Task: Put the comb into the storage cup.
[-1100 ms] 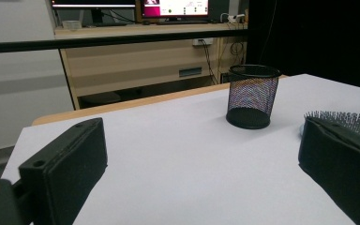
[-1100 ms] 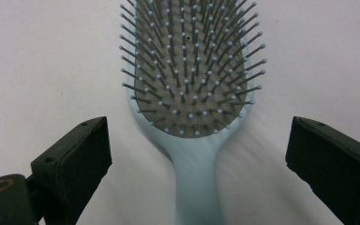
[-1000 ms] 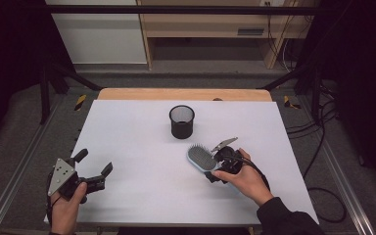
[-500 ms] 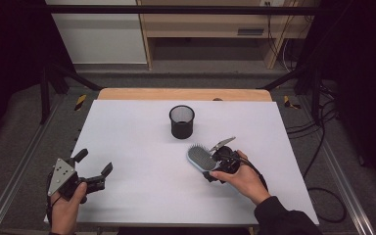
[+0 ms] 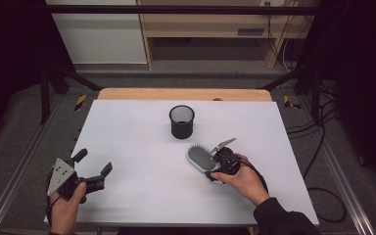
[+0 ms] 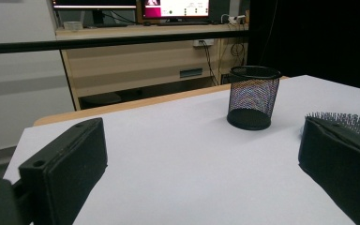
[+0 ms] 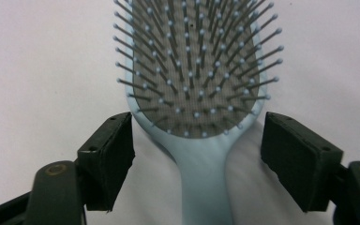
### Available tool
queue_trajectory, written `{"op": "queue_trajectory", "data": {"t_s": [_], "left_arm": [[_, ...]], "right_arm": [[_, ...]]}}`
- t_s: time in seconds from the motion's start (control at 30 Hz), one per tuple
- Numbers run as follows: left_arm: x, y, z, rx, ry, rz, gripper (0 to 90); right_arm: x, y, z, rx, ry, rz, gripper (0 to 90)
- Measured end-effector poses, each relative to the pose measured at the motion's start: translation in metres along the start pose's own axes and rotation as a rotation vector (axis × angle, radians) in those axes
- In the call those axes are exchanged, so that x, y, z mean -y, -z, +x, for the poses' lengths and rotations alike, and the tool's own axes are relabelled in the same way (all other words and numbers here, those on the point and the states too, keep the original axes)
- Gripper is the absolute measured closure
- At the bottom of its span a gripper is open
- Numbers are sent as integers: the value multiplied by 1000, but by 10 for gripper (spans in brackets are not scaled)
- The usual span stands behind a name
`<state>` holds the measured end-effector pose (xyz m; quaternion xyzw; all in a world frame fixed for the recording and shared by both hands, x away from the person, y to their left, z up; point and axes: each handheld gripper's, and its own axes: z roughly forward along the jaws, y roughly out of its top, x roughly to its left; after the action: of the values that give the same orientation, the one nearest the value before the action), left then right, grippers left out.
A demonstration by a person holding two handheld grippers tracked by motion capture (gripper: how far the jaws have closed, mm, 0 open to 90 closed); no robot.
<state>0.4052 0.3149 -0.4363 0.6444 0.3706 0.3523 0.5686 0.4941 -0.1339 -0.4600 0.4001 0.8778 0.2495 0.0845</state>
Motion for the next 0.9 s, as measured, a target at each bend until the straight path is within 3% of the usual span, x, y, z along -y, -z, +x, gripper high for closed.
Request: {"op": "queue_trajectory", "data": {"t_s": [0.47, 0.9], "left_arm": [[0, 0, 0, 2, -3, 2, 13], [0, -1, -1, 2, -3, 2, 14]], "right_arm": [[11, 5, -1, -9, 22, -25, 409], [16, 7, 0, 18, 49, -32, 510]]}}
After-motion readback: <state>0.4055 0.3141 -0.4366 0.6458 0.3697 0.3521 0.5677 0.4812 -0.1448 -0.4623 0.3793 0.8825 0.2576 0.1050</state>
